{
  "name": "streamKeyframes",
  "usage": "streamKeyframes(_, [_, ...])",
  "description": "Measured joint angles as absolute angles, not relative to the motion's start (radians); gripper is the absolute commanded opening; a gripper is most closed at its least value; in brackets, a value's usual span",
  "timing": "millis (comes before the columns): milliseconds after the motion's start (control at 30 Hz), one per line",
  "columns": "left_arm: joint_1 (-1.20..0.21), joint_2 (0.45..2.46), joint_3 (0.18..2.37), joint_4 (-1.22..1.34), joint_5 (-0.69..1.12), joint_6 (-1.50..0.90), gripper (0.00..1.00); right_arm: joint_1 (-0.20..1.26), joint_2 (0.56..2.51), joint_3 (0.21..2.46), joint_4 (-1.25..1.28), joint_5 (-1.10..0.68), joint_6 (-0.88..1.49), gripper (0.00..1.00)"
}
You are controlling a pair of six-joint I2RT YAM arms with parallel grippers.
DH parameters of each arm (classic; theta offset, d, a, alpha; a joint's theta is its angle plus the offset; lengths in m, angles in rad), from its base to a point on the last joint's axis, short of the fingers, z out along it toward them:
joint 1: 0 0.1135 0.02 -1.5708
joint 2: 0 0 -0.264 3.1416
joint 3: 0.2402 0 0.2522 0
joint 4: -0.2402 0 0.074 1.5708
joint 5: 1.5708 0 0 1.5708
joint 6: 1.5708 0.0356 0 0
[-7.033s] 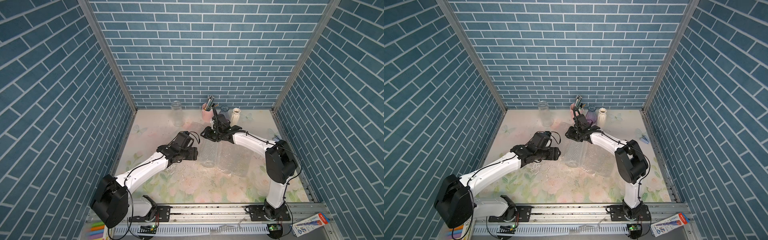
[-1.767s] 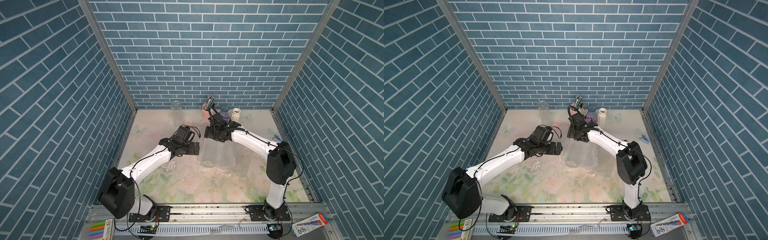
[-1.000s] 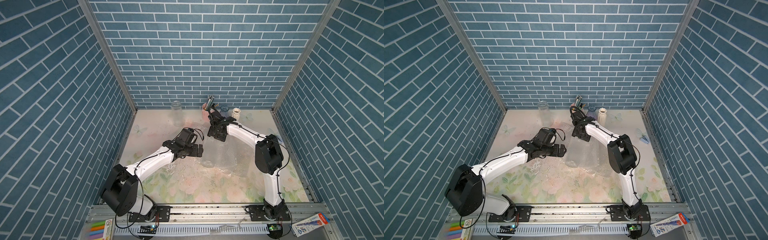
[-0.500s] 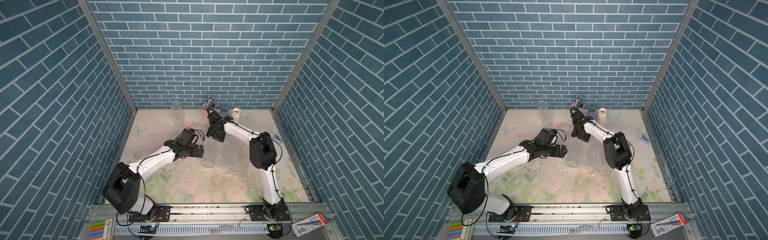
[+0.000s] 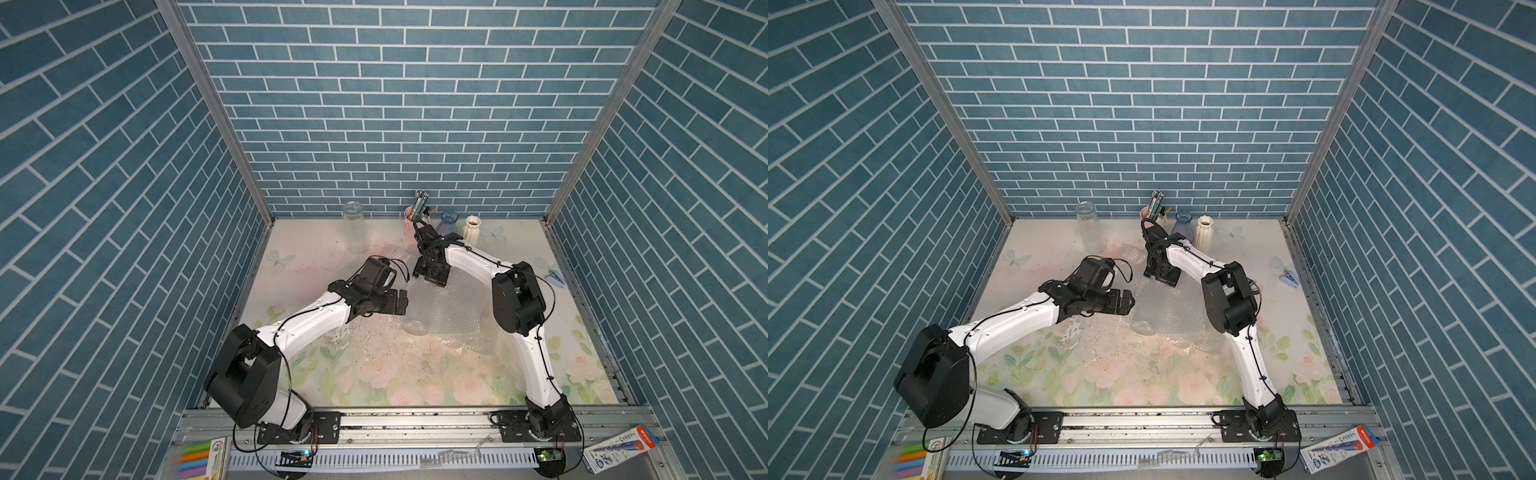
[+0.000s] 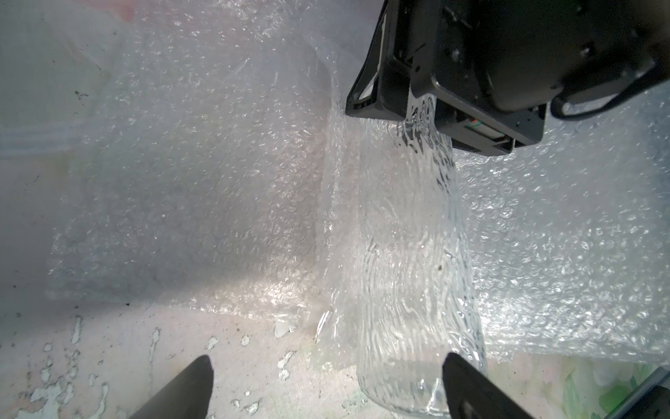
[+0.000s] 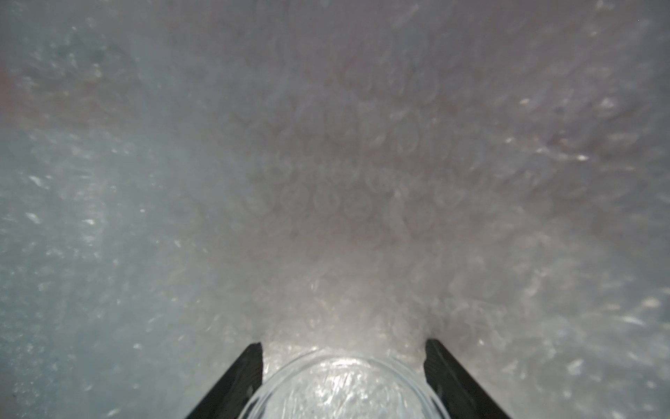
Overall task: Unwrap the vase from the bubble wrap
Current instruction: Pick up the vase from the bubble wrap.
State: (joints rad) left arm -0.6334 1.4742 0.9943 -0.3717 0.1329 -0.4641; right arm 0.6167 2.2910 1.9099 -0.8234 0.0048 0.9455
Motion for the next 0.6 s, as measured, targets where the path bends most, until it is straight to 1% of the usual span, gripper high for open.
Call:
streamKeyframes(67, [-0.633, 1.474, 0.994, -0.372, 0.133, -0.464, 1.00, 0.615, 2.291, 1.911, -0.826, 0.005, 0.944, 0.61])
streamKeyframes(300, [-0.633, 1.476, 0.994, -0.367, 0.133, -0.471, 1.00, 0.622, 2.255, 1.862, -0.785, 0.023, 0.938, 0.60])
streamKeyframes(600, [-0.633, 1.542, 1.005, -0.361, 0.117, -0.487, 0.99, 0.665, 2.058, 1.679, -0.655, 0.076, 0.882, 0.58])
